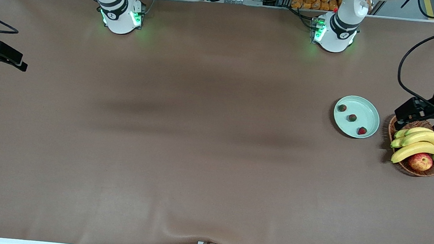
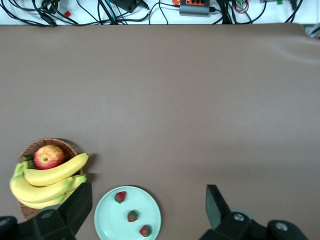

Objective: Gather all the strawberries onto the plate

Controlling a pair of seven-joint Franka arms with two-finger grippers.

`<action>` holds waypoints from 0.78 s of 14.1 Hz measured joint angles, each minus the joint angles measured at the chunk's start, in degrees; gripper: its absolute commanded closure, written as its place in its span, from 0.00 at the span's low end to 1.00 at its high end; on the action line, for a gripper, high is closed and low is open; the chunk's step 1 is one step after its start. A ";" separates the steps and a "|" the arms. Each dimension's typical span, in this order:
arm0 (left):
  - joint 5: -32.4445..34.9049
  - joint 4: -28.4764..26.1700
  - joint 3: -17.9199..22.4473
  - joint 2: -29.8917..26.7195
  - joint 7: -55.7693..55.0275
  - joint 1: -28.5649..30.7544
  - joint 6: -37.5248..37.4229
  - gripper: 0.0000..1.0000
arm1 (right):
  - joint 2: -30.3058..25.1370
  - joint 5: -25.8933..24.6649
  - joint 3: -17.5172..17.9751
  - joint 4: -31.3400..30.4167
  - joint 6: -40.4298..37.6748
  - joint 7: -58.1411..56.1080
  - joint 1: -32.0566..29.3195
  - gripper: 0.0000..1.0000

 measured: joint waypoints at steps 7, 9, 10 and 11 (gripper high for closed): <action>-1.63 0.07 1.11 0.09 0.05 -0.05 0.00 0.00 | 0.00 0.00 0.01 0.00 0.00 0.00 0.00 0.00; -1.63 0.09 1.11 0.09 0.05 -0.05 -0.01 0.00 | 0.00 0.00 0.01 0.00 -0.01 0.00 0.00 0.00; -1.63 0.10 1.11 0.09 0.05 -0.05 -0.08 0.00 | 0.00 0.01 0.03 0.00 -0.01 0.00 0.00 0.00; -1.63 0.10 1.11 0.09 0.05 -0.05 -0.17 0.00 | 0.00 0.03 0.05 0.00 -0.01 0.00 0.03 0.00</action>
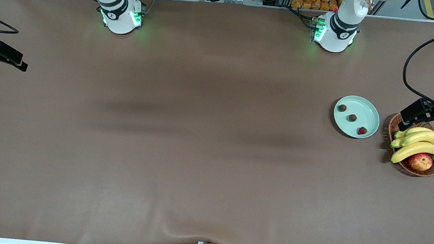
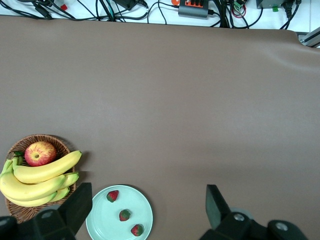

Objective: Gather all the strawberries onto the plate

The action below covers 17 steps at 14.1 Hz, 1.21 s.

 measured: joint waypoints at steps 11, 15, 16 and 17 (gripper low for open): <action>0.61 0.05 0.21 0.00 0.00 0.04 -1.26 0.00 | 0.00 0.00 0.09 0.00 0.17 0.00 0.23 0.00; 0.67 0.06 0.30 0.00 0.51 0.14 -4.04 0.00 | 0.00 0.00 0.15 0.00 0.40 0.00 0.30 0.00; 0.67 0.07 0.32 0.00 0.74 0.14 -5.18 0.00 | 0.00 0.00 0.16 0.00 0.40 0.00 0.31 0.00; 0.67 0.07 0.32 0.00 0.81 0.14 -5.78 0.00 | 0.00 0.00 0.17 0.00 0.40 -0.01 0.31 0.00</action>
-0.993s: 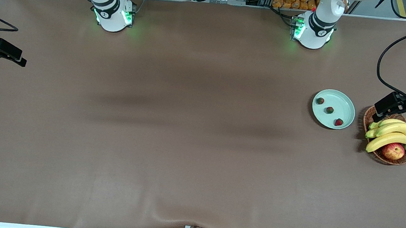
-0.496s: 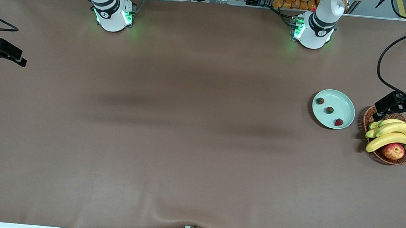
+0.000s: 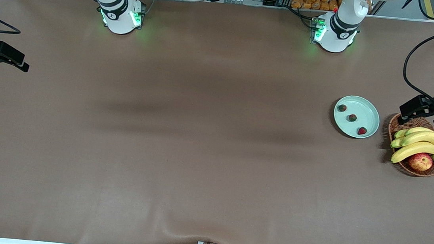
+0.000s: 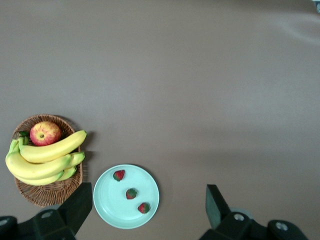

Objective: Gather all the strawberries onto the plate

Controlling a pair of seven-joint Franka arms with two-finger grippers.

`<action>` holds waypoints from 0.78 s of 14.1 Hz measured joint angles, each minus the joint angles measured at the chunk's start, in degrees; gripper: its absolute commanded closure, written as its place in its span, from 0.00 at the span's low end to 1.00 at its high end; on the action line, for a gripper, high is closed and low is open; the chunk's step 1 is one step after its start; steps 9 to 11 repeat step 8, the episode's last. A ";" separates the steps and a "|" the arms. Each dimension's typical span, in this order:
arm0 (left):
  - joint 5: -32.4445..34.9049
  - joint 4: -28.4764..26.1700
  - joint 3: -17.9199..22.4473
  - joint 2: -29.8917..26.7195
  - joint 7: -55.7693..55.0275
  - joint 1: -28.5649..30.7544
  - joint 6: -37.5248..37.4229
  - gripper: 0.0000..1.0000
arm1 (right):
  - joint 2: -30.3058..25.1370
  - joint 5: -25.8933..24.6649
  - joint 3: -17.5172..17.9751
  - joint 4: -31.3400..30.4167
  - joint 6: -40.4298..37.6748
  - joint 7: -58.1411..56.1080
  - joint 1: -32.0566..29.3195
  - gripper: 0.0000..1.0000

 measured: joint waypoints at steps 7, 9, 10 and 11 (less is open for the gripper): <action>0.00 0.03 0.01 0.00 0.00 0.00 -1.57 0.00 | 0.06 0.00 0.00 0.00 0.07 -0.99 0.00 0.00; 0.00 0.03 0.01 0.00 0.00 0.00 -1.59 0.00 | 0.08 0.00 0.00 0.00 0.07 -1.06 0.00 0.00; 0.00 0.03 0.01 0.00 0.00 0.00 -1.59 0.00 | 0.08 0.00 0.00 0.00 0.07 -1.06 0.00 0.00; 0.00 0.03 0.01 0.00 0.00 0.00 -1.59 0.00 | 0.08 0.00 0.00 0.00 0.07 -1.06 0.00 0.00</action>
